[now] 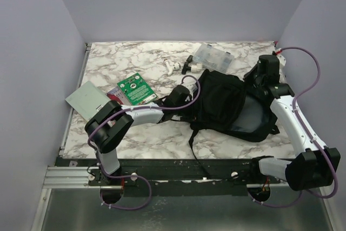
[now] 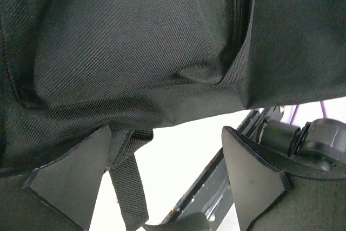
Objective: Pack the student bag
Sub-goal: Adjust the student bag at the center of the board, then adjust the book at the center of the board.
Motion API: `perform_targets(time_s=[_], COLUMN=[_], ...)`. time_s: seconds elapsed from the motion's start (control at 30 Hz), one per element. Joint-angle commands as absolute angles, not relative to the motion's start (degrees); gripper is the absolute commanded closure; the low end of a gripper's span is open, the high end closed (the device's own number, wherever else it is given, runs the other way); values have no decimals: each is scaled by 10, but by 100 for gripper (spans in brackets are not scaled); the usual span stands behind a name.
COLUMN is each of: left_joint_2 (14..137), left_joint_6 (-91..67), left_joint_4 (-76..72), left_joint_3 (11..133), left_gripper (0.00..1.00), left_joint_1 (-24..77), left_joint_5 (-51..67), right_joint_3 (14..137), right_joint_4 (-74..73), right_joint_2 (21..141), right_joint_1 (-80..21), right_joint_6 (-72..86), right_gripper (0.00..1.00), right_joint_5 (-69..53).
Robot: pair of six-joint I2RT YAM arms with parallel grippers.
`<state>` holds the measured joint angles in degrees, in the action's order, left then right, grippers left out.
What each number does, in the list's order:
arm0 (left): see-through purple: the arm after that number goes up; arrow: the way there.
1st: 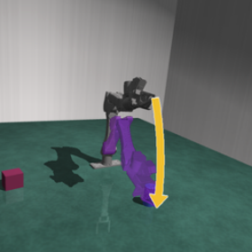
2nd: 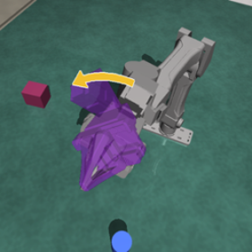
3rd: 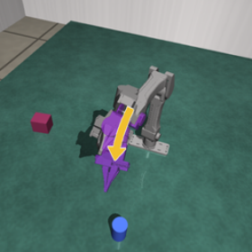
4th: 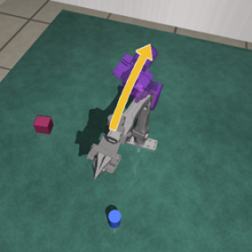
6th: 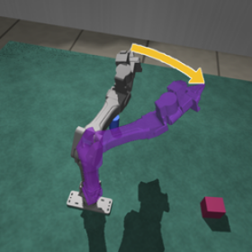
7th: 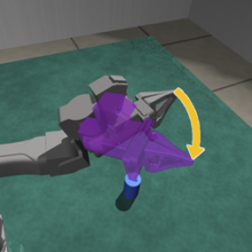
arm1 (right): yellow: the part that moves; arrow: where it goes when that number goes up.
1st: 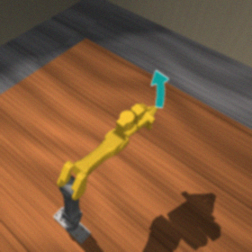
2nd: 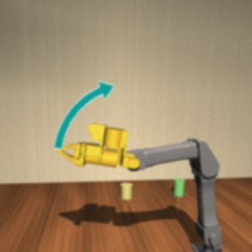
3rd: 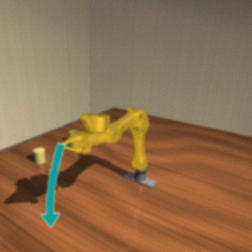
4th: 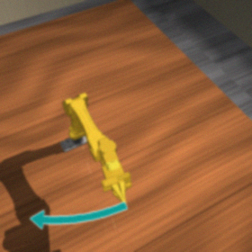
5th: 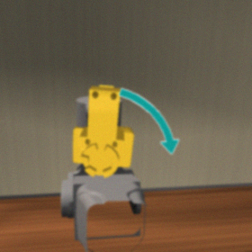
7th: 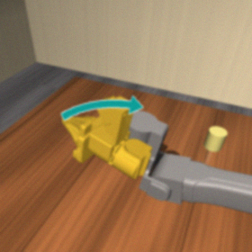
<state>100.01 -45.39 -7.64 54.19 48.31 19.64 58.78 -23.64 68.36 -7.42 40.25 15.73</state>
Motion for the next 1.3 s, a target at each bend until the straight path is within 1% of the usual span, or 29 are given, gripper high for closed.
perform_targets(time_s=[0.0, 0.13, 0.27, 0.43, 0.57, 0.7, 0.8, 0.9, 0.97, 1.07, 1.17, 1.27], left_joint_2=[1032, 983, 913, 793, 677, 540, 463, 396, 373, 395, 457, 521], left_joint_6=[-438, -437, -440, -438, -426, -377, -351, -363, -375, -403, -433, -459], left_joint_4=[-90, -90, -89, -83, -31, 98, 186, 229, 226, 208, 212, 217], left_joint_3=[583, 567, 523, 429, 359, 340, 354, 364, 365, 369, 390, 403], left_gripper=[14, 13, 11, 9, 8, 2, 1, 1, 2, 2, 2, 2], left_joint_1=[444, 431, 429, 422, 375, 288, 194, 86, 17, -83, -157, -221], left_joint_5=[198, 207, 230, 243, 239, 182, 113, 46, 33, 33, 39, 19], right_joint_3=[643, 653, 649, 640, 642, 644, 644, 643, 638, 627, 618, 607], right_joint_4=[-266, -274, -269, -272, -280, -277, -271, -252, -229, -179, -134, -60], right_joint_2=[720, 722, 708, 687, 663, 639, 633, 637, 643, 659, 682, 726], right_joint_1=[-73, -73, -72, -73, -75, -84, -90, -96, -106, -149, -215, -270], right_joint_6=[323, 293, 275, 256, 247, 244, 244, 248, 264, 302, 332, 371], right_gripper=[73, 63, 58, 52, 44, 31, 23, 19, 17, 16, 14, 14], right_joint_5=[74, 46, 40, 25, 8, -21, -38, -64, -103, -150, -156, -204])
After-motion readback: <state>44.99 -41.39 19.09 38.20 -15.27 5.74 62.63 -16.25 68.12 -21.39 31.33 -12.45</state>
